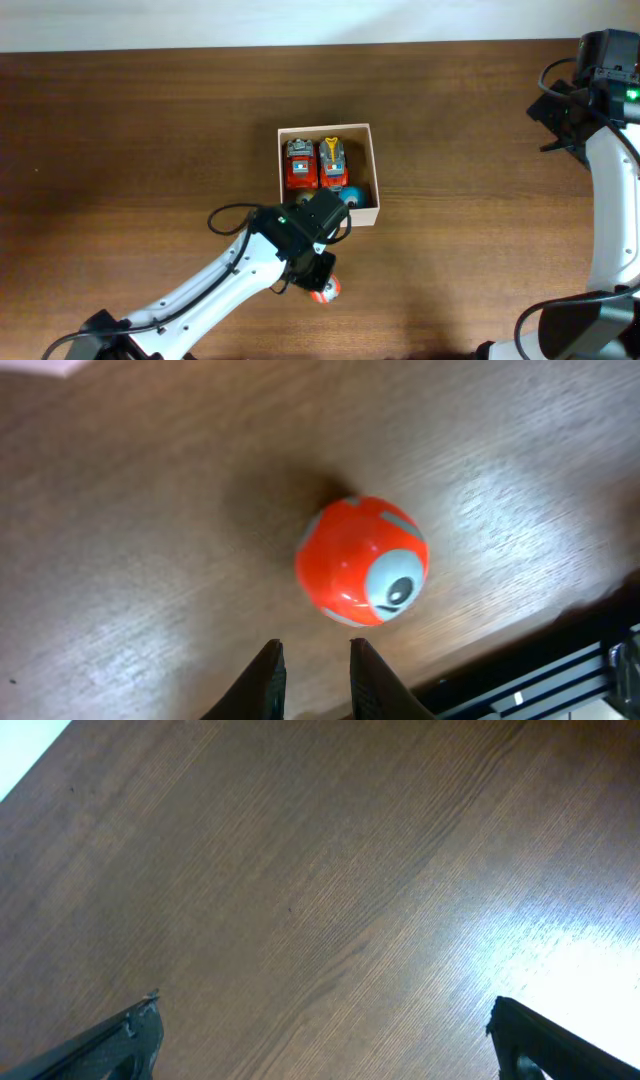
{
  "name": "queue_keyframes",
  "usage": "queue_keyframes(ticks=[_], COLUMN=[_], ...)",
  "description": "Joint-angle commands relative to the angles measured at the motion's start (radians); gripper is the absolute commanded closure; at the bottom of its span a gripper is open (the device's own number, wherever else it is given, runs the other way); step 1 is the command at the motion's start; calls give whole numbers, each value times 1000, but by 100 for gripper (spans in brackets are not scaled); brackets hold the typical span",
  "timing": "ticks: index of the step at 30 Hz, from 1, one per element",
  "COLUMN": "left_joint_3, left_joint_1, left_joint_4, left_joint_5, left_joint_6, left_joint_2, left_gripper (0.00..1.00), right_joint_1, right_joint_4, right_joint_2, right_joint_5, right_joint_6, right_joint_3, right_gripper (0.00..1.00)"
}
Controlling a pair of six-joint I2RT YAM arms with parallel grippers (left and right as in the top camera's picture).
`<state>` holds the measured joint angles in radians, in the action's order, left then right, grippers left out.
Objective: Pack container
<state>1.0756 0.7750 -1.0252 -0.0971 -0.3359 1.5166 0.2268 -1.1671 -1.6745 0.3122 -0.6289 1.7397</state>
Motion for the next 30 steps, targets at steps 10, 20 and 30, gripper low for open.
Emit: queue_keyframes(ticks=[10, 20, 30], left_joint_3=[21, 21, 21], left_joint_1=[9, 76, 80], left_joint_4=[72, 72, 97], left_joint_5=[-10, -14, -166], left_joint_6=[-37, 90, 302], left_joint_2=[10, 97, 179], left_gripper=[40, 21, 17], right_joint_1=[3, 3, 3], right_joint_4=[0, 0, 0], right_joint_2=[17, 17, 17], right_joint_5=[2, 2, 2], right_joint_6=[-8, -8, -8], right_joint_3=[18, 18, 18], right_gripper=[1, 1, 1])
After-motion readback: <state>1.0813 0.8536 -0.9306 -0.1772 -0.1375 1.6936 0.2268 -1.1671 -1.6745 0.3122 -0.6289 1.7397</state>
